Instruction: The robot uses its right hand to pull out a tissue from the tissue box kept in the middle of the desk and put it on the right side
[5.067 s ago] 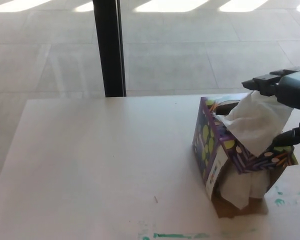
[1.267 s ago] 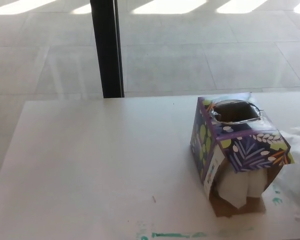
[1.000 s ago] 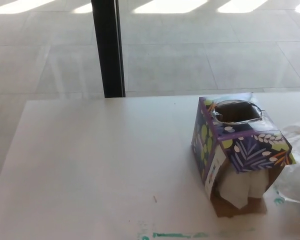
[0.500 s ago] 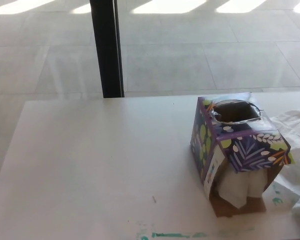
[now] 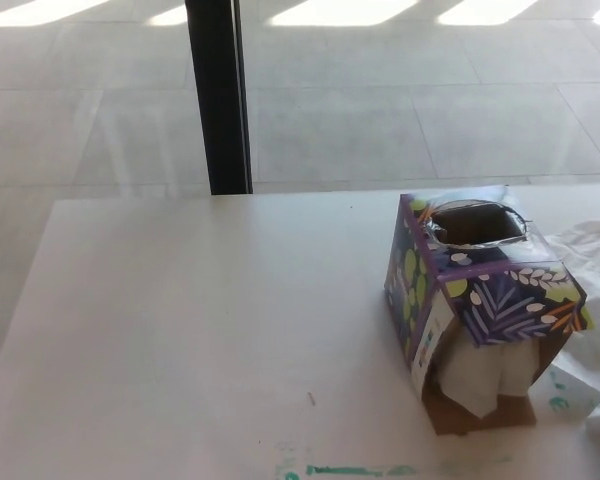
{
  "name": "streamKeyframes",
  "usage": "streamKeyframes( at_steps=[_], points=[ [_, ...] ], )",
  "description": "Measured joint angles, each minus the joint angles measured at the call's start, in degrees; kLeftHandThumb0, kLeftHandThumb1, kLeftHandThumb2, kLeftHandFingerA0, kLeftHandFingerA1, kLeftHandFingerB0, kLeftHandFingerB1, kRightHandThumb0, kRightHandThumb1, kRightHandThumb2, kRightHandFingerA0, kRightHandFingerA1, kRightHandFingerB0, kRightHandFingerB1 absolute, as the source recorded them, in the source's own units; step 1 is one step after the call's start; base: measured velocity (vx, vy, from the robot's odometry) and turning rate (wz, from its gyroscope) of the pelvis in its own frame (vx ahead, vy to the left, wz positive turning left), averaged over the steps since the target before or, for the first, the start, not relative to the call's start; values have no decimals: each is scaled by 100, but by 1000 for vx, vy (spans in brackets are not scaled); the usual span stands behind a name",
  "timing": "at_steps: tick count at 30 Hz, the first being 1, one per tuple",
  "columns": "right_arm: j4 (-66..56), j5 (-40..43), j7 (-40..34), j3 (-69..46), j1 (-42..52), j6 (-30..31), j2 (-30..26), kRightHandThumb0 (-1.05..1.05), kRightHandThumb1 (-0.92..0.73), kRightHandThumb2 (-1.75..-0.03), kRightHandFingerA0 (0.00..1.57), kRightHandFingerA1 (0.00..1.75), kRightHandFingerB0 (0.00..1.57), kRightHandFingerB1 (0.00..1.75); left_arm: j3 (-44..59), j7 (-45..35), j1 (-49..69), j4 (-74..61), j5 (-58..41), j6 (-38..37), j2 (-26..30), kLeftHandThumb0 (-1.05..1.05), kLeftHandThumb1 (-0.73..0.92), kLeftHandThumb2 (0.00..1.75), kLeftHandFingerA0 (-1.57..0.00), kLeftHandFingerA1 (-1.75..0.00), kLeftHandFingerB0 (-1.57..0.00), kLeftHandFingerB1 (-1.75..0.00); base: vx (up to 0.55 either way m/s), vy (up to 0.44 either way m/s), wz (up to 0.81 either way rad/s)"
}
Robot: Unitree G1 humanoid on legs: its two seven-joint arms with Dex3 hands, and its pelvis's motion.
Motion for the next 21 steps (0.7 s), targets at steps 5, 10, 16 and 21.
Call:
streamKeyframes(
  at_steps=[5,10,16,21],
  points=[
    [-355,358,101,-952,129,41,-2,-40,-62,-58,82,50,59,43,0,0,-4,0,1,0,0,-83,90,102,-78,-107,-54,-96,0,0,0],
    [-566,568,56,-1784,475,31,40,-51,-66,-60,98,79,66,47,-2,0,-5,-1,2,0,-1,-82,90,104,-83,-111,-54,-96,0,0,0],
    [-571,778,-212,-2783,1021,-88,315,-60,-73,-66,96,146,47,80,-3,0,-16,-1,3,1,-12,-82,90,101,-79,-110,-54,-97,0,0,0],
    [-329,901,-558,-3479,1604,-207,683,-53,-76,-63,87,130,38,74,-3,0,-24,0,2,1,-24,-82,90,102,-82,-110,-55,-96,0,0,0]
  ],
)
